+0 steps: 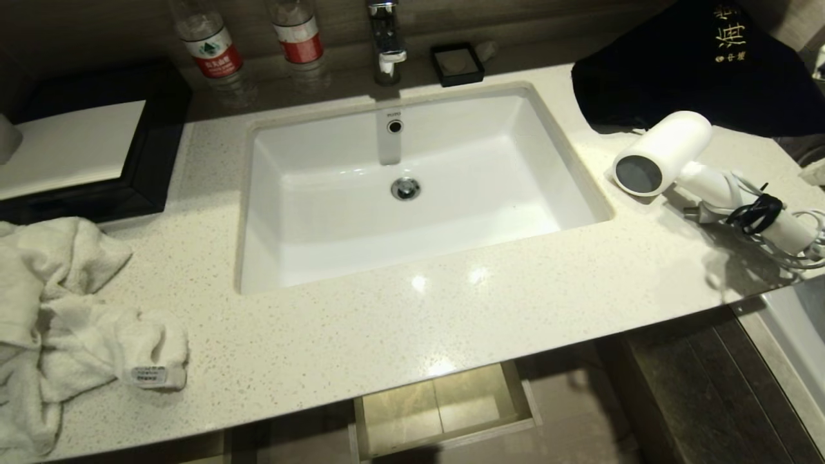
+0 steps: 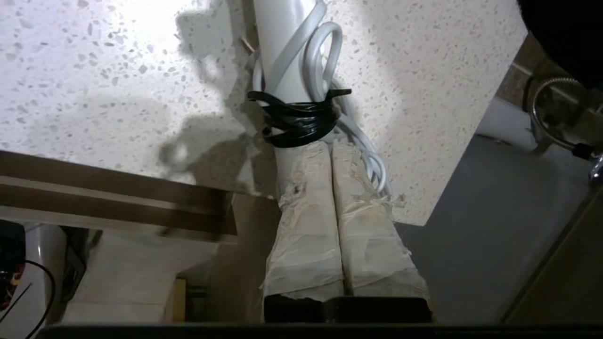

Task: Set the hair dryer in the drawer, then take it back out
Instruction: Close the drawer

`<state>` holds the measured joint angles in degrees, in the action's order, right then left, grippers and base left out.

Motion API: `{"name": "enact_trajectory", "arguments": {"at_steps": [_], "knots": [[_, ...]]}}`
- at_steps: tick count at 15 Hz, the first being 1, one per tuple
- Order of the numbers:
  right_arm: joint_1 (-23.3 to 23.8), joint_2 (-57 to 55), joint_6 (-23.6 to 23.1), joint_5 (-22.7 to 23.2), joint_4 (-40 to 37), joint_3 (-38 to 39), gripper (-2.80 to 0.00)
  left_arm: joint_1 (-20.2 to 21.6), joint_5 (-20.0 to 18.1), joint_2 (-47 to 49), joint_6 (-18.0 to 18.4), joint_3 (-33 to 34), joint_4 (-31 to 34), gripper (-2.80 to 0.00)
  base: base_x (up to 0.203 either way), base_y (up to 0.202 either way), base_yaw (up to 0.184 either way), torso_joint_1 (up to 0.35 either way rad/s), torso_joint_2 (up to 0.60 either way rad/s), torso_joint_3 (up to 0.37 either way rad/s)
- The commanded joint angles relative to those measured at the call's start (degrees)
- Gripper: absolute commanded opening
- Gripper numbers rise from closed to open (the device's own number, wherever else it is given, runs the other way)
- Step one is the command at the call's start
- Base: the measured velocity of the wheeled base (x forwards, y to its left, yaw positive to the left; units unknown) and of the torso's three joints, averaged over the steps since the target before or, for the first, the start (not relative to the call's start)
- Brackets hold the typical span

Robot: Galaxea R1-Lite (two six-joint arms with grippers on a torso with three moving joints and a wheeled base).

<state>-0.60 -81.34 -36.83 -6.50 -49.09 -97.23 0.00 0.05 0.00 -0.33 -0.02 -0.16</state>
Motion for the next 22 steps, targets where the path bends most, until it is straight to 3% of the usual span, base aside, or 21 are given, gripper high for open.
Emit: {"name": "enact_trajectory", "arguments": {"at_steps": [1, 5, 15, 22], "knots": [[-0.1, 4.1, -0.3, -0.1, -0.1, 2.5, -2.8, 0.0, 0.0, 0.0, 0.0, 0.0, 0.0, -2.8, 0.0, 0.0, 0.0, 0.0, 0.0, 0.0], [0.0, 9.1, -0.1, 0.2, -0.6, 6.0, -2.8, 0.0, 0.0, 0.0, 0.0, 0.0, 0.0, -2.8, 0.0, 0.0, 0.0, -0.073, 0.06, -0.009], [0.1, 12.6, 1.3, 0.3, 6.3, 11.0, -2.8, 0.0, 0.0, 0.1, 0.0, 0.0, 0.0, -2.8, 0.0, 0.0, 0.0, -0.357, 0.24, -0.111], [0.2, 13.2, 2.0, 0.3, 6.6, 11.7, -2.8, 0.0, 0.0, 0.0, 0.0, 0.0, 0.0, -2.8, 0.0, 0.0, 0.0, -0.336, 0.15, -0.197]]}}
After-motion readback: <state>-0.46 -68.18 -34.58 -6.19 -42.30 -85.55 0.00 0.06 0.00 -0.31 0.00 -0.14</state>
